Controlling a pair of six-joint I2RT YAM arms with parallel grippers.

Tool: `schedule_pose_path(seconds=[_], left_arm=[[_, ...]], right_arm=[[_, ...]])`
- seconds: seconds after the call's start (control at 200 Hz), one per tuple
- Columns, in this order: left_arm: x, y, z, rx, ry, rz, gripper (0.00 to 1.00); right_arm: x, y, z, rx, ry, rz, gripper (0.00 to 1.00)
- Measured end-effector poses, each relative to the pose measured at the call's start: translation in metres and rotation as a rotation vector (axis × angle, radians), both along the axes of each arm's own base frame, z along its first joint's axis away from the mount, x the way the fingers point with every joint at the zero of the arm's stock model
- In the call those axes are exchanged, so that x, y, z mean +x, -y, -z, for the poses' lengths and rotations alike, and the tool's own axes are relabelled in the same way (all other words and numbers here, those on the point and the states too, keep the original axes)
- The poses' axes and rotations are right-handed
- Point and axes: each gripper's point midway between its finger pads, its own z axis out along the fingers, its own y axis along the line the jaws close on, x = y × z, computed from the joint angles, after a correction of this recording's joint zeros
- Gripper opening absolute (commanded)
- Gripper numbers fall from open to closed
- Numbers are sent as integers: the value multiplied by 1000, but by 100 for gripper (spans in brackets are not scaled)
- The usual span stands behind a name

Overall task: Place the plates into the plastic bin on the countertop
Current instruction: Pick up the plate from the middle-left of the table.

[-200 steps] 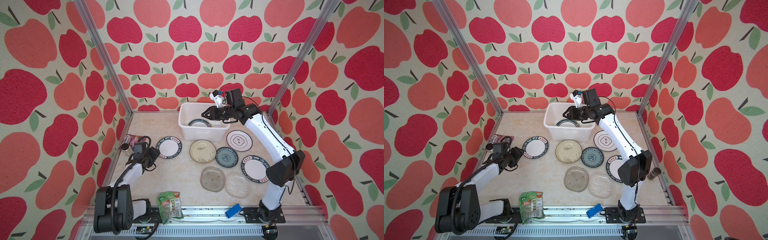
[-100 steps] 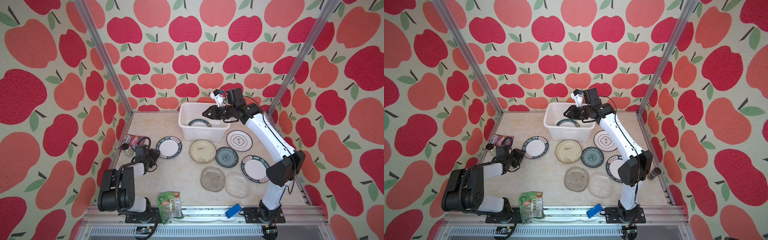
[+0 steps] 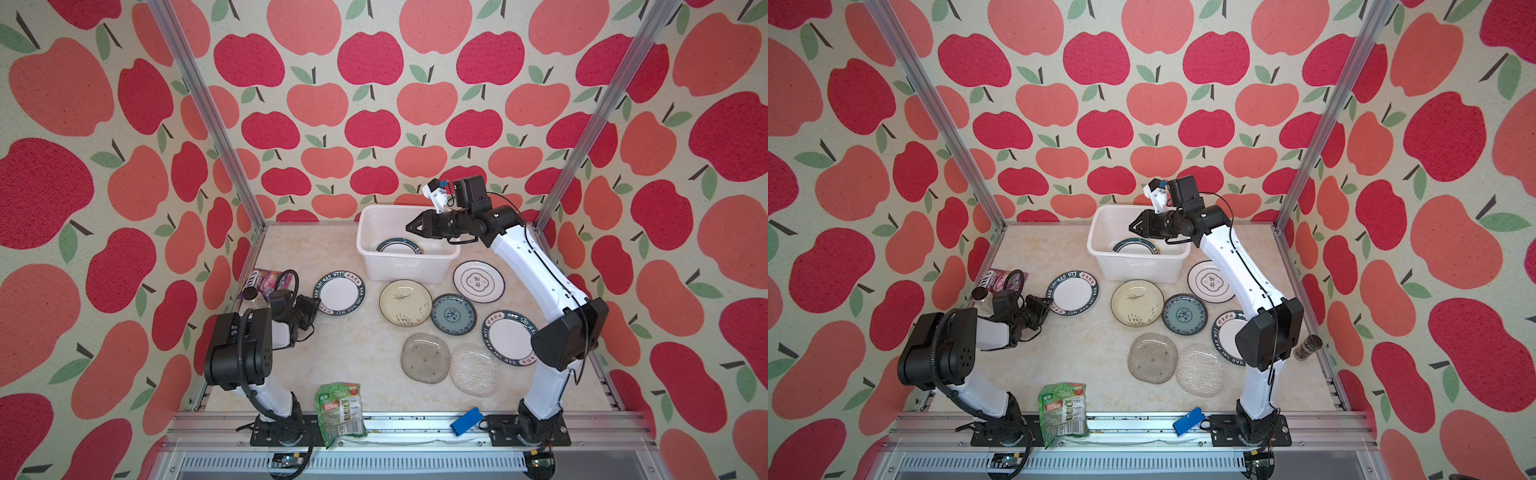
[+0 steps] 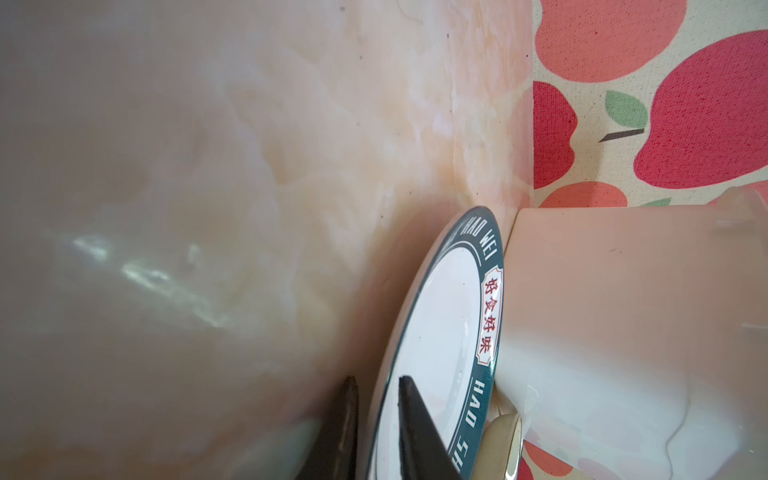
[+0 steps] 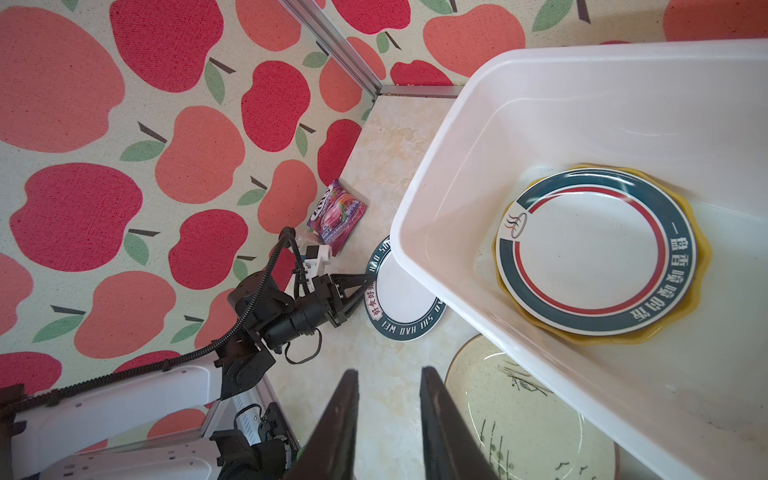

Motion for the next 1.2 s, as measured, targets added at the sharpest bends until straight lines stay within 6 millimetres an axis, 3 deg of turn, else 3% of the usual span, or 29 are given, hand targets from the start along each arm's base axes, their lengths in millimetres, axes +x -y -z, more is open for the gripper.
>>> schedule_pose_path(seconds=[0.13,0.425,0.665,0.765,1.001,1.071,1.201], left_arm=[[4,4,3,-48,40,17,0],[5,4,0,-84,77,1,0],[-22,-2,-12,5,2,2,0],[-35,-4,-32,77,-18,26,0],[-58,-8,-115,229,97,58,0],[-62,-7,-125,246,114,68,0],[-91,-1,-144,254,114,85,0]], right_arm=[[1,0,1,-1,-3,0,29],[0,-1,4,10,-24,-8,27],[-7,-8,25,11,-84,-29,28],[-13,-14,33,14,-112,-46,30],[-36,-36,40,33,-148,-115,40],[-42,-42,42,37,-156,-135,46],[-56,-52,50,51,-184,-168,52]])
